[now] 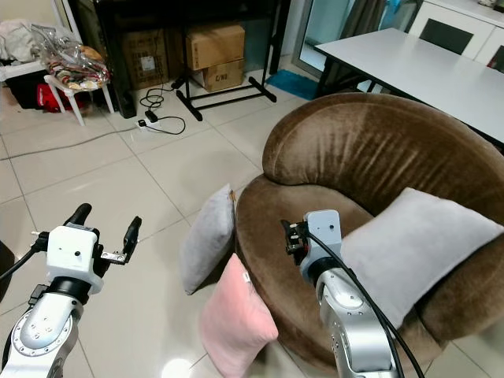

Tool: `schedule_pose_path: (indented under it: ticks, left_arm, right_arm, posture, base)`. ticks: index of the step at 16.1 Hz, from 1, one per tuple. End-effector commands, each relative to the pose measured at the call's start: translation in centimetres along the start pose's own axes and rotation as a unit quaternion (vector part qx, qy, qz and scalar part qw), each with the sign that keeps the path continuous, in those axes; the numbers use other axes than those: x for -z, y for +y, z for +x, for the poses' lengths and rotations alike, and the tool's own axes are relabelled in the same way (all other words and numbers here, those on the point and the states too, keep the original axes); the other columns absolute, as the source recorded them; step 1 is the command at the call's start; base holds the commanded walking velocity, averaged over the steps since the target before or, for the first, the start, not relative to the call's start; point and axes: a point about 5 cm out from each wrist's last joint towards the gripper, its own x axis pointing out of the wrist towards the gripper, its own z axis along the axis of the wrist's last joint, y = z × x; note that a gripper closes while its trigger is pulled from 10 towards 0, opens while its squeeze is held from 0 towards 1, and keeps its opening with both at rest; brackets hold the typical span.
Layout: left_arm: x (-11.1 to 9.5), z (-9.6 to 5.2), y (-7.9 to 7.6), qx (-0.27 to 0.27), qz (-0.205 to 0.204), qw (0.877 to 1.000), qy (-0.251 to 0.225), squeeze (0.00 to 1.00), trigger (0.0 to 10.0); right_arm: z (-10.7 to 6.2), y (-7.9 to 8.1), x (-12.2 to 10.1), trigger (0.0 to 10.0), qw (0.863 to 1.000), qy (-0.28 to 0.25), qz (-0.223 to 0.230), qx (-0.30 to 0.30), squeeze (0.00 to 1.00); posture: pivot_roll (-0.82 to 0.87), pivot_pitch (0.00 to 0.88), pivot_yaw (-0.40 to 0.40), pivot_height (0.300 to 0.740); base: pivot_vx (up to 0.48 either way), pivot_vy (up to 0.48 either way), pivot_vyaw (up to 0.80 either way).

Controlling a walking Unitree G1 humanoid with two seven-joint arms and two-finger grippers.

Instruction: Move the pillow to the sofa from floor

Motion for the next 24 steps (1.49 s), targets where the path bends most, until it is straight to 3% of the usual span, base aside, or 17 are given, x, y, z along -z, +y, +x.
schedule_pose_path:
  ticks: [1,16,21,24]
  left_arm:
    - [0.3,-0.1,-0.4,0.009,-0.004,1.0,0.004,0.0,10.0]
    - [0.3,0.2,-0.8,0.011,-0.007,1.0,0.004,0.0,10.0]
    - [0.8,0.1,-1.0,0.004,-0.007,1.0,0.009,0.0,10.0]
    - [1.5,-0.2,-1.3,-0.002,-0.006,1.0,0.023,0.0,10.0]
  right_arm:
    - [0.0,-0.2,-0.1,10.0,1.0,-0.002,-0.01,0.002,0.0]
    - [0.1,-0.8,0.2,10.0,1.0,0.006,-0.012,0.018,0.0]
    - [0.2,-0.4,0.2,10.0,1.0,0.002,-0.012,-0.006,0.0]
    - [0.0,-0.9,0.6,10.0,1.0,-0.002,-0.003,0.002,0.0]
  posture:
    - [0.04,0.0,-0.093,0.74]
    - [0.03,0.0,-0.092,0.74]
    - [0.03,0.0,-0.096,0.74]
    - [0.02,0.0,-0.103,0.71]
  base:
    - [0.262,0.0,0.0]
    - [0.261,0.0,-0.14]
    - [0.0,0.0,0.0]
    - [0.0,0.0,0.0]
